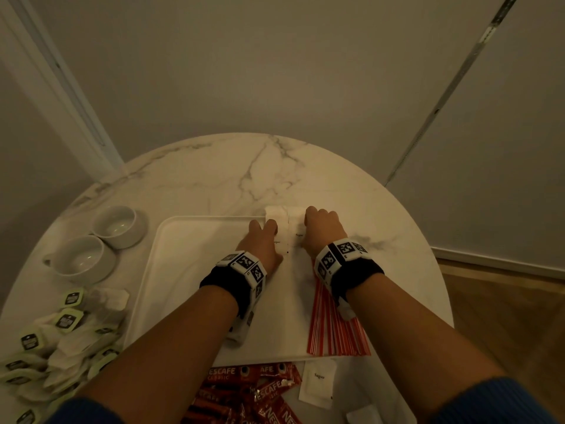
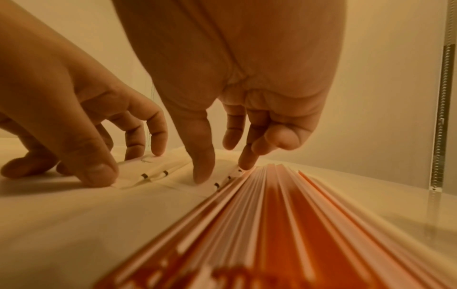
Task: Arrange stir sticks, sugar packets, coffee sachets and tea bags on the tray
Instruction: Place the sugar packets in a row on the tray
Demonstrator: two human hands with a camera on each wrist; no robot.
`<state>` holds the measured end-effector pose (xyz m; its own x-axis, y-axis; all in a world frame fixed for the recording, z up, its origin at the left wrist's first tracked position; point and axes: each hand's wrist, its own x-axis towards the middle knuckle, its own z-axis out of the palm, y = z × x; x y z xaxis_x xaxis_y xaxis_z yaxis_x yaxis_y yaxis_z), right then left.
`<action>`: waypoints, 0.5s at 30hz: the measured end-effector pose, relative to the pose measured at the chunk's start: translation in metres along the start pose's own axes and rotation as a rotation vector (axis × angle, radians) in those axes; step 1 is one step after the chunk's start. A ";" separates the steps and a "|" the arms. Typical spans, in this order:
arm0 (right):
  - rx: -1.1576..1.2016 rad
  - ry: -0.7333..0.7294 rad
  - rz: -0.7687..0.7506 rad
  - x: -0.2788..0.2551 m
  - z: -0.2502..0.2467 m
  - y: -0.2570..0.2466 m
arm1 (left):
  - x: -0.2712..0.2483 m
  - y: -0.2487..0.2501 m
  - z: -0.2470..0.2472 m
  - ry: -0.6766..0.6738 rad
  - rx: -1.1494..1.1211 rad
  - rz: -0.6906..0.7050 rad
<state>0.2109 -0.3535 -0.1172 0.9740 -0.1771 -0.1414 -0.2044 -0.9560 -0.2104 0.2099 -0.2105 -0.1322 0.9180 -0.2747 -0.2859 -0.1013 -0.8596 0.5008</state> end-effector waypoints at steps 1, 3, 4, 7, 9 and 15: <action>-0.002 -0.006 -0.006 0.000 0.000 0.000 | 0.000 0.000 0.000 -0.002 0.001 -0.002; -0.011 -0.008 -0.015 0.000 -0.001 0.000 | -0.001 0.001 -0.001 0.000 0.009 -0.003; -0.014 -0.004 -0.020 0.000 -0.001 0.000 | -0.001 0.001 -0.001 0.002 0.012 -0.003; -0.002 0.013 -0.024 -0.001 -0.002 0.001 | -0.001 0.001 -0.001 0.004 0.013 -0.001; 0.018 0.031 -0.015 -0.002 -0.005 0.003 | 0.000 0.000 -0.002 -0.003 0.011 -0.004; 0.236 0.060 0.027 -0.039 -0.031 0.009 | -0.014 0.001 -0.011 0.001 -0.080 -0.053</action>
<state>0.1739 -0.3627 -0.0836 0.9704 -0.2225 -0.0940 -0.2412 -0.8709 -0.4282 0.2013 -0.2028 -0.1186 0.9218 -0.2295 -0.3125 -0.0220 -0.8357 0.5488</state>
